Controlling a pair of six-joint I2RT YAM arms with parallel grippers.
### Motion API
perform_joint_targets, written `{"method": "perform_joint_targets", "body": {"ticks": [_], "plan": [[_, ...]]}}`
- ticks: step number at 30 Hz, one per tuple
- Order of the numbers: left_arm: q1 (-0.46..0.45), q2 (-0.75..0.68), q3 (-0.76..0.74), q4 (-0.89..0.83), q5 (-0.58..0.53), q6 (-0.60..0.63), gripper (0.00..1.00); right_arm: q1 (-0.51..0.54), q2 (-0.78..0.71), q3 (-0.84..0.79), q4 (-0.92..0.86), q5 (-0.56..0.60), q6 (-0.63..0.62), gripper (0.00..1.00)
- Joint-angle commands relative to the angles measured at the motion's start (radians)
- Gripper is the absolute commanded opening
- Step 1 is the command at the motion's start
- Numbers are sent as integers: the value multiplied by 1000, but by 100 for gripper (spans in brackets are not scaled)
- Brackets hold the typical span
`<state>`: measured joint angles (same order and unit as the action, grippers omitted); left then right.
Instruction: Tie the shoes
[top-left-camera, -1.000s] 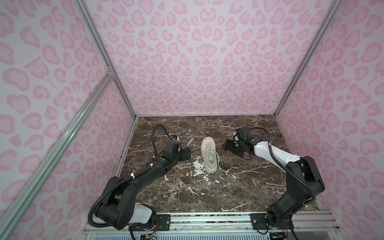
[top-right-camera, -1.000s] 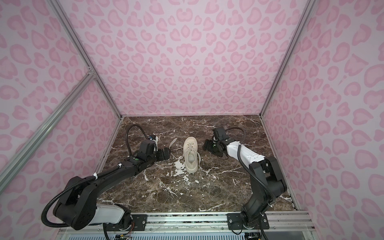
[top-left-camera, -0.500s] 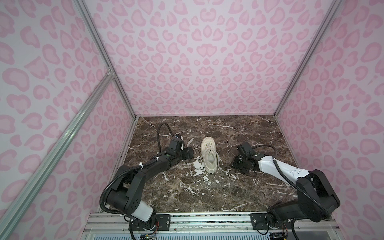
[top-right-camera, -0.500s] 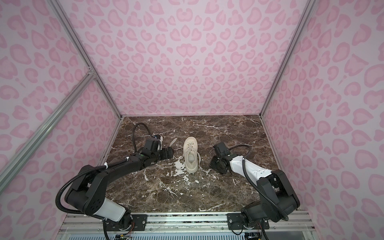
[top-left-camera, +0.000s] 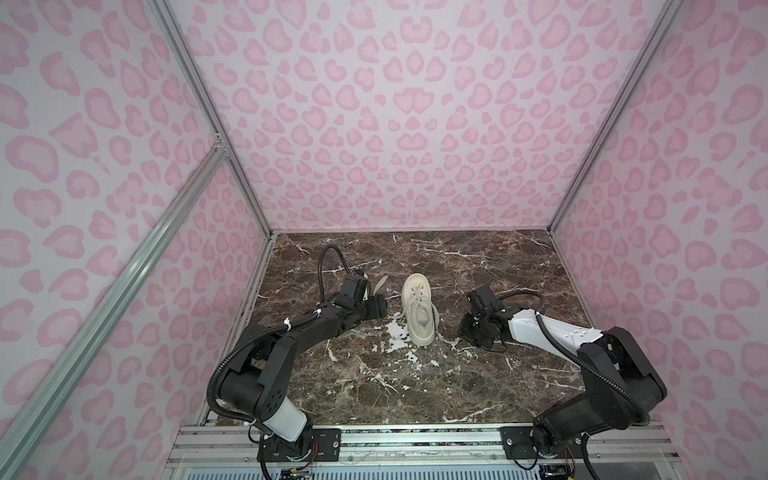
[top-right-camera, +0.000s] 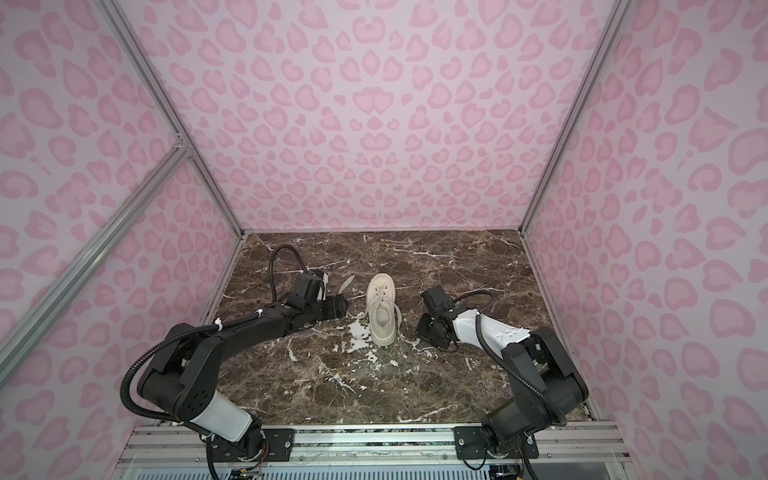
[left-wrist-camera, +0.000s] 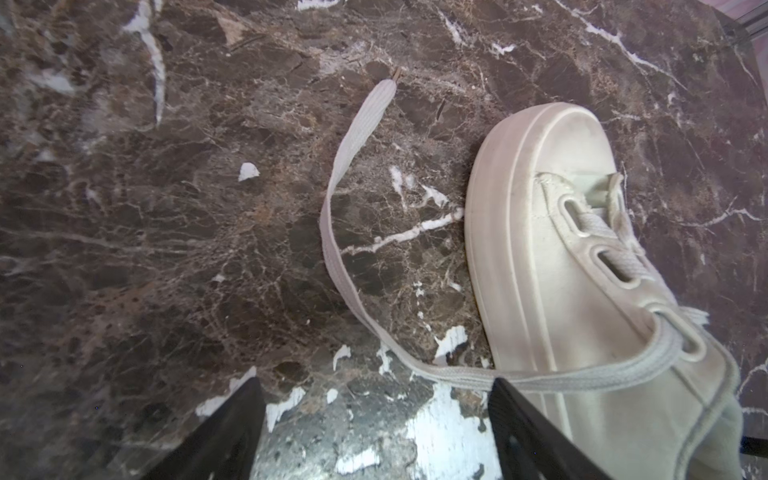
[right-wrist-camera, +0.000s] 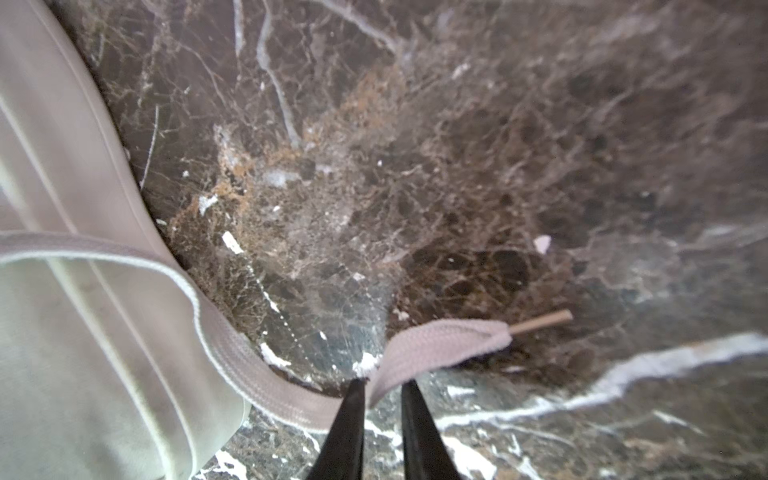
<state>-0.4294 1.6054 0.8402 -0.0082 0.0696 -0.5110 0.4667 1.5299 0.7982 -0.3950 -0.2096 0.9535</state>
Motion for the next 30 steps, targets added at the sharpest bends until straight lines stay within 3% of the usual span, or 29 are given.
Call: {"method": "perform_joint_targets", "body": {"ticks": [1, 7, 16, 21, 30], "plan": [[3, 21, 32, -40, -13, 1, 83, 1, 2, -8, 11, 21, -12, 14], [3, 39, 53, -62, -19, 1, 82, 1, -31, 10, -10, 45, -45, 4], [26, 64, 68, -64, 15, -37, 81, 1, -64, 191, -101, 92, -178, 2], [58, 33, 47, -67, 29, -46, 81, 4, -6, 390, -149, 91, -301, 1], [144, -62, -41, -88, 44, -34, 80, 107, 255, 825, -238, 30, -442, 1]]}}
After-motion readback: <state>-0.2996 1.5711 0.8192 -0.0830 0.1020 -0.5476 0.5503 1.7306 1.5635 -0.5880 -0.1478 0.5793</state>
